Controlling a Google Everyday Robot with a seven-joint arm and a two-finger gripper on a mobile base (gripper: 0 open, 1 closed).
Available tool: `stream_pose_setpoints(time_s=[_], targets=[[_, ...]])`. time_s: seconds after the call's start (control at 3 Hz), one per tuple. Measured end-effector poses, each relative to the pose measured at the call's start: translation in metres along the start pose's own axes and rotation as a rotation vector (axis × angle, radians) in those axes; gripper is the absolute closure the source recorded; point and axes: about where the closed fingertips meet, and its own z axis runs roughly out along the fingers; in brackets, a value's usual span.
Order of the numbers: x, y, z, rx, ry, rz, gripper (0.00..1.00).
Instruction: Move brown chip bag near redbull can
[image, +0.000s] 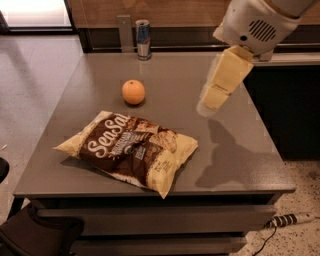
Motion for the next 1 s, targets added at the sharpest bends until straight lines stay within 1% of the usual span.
stream_pose_setpoints(time_s=[0.33,0.67,1.0], targets=[[-0.036,0.02,0.039,-0.032,0.069,0.016,0.0],[-0.054,0.039,0.088,-0.063,0.148,0.035,0.0],[-0.06,0.05,0.121,-0.056,0.239,0.039,0.0]])
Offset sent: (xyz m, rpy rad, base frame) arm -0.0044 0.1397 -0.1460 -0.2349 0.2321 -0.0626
